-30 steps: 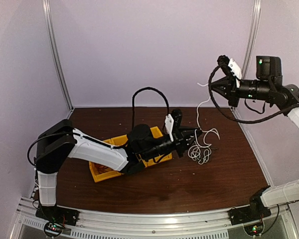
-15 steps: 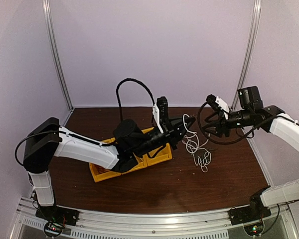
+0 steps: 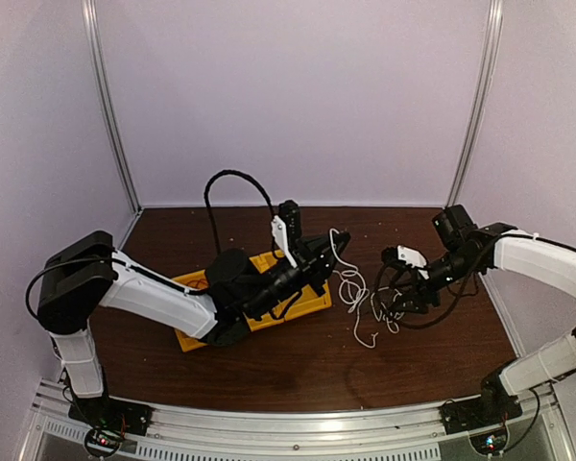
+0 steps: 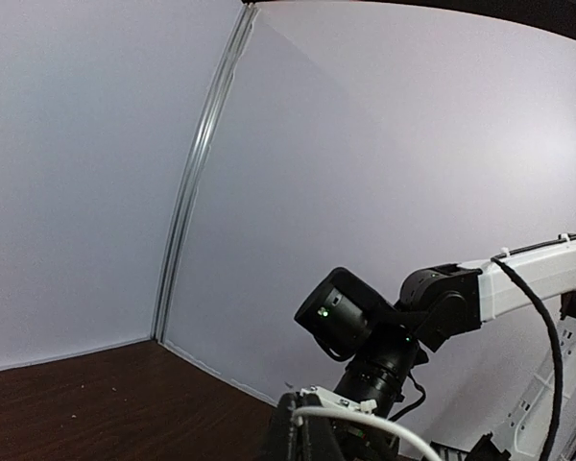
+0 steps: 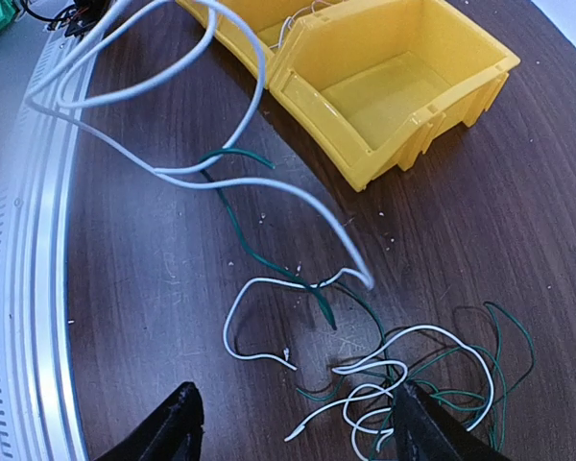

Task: Untangle the cables
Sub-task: Untie one of the twisted cables from the tangled cable pile.

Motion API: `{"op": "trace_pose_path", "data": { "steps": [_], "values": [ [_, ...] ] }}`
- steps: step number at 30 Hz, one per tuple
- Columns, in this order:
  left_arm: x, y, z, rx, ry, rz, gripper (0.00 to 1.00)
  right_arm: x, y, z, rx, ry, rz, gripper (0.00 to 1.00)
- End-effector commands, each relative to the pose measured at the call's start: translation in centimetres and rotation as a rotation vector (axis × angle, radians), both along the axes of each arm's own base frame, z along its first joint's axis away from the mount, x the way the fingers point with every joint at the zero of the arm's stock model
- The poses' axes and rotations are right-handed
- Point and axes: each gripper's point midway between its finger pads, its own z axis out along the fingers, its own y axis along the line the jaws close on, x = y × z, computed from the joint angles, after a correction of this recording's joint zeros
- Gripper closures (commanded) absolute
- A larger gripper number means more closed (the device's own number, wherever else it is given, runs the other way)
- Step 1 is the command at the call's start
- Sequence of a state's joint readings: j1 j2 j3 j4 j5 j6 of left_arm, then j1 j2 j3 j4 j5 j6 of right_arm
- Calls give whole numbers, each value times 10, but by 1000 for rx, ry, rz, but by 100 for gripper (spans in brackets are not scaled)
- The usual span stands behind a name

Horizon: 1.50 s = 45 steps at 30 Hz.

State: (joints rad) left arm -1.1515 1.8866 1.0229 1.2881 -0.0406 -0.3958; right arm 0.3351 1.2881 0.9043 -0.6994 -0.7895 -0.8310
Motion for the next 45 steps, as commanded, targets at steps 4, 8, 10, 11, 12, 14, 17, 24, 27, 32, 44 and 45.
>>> {"op": "trace_pose_path", "data": {
  "steps": [4,8,10,11,12,14,17,24,27,32,44,45],
  "values": [
    [6,27,17,-104,27,63,100,9,13,-23,32,55,60,32],
    [7,29,16,-109,34,69,100,13,25,-31,55,118,89,35],
    [8,29,15,-111,36,72,100,15,29,-37,55,146,97,39],
    [8,29,15,-111,37,71,100,17,32,-39,60,159,92,41],
    [8,29,15,-111,37,72,100,20,34,-40,68,171,84,44],
    [7,29,16,-112,38,70,100,27,38,-40,87,191,61,47],
    [8,29,17,-112,37,70,100,34,41,-40,102,189,39,60],
    [7,29,18,-113,33,73,100,43,40,-44,98,162,-7,98],
    [7,31,21,-114,25,78,100,47,37,-47,84,156,-28,100],
    [2,48,62,-105,-58,124,100,60,15,-61,45,163,-123,100],
    [25,119,223,166,1,353,100,89,-35,-79,30,242,-316,100],
    [31,121,219,192,29,353,100,90,-34,-76,36,233,-316,100]
  ]
}}
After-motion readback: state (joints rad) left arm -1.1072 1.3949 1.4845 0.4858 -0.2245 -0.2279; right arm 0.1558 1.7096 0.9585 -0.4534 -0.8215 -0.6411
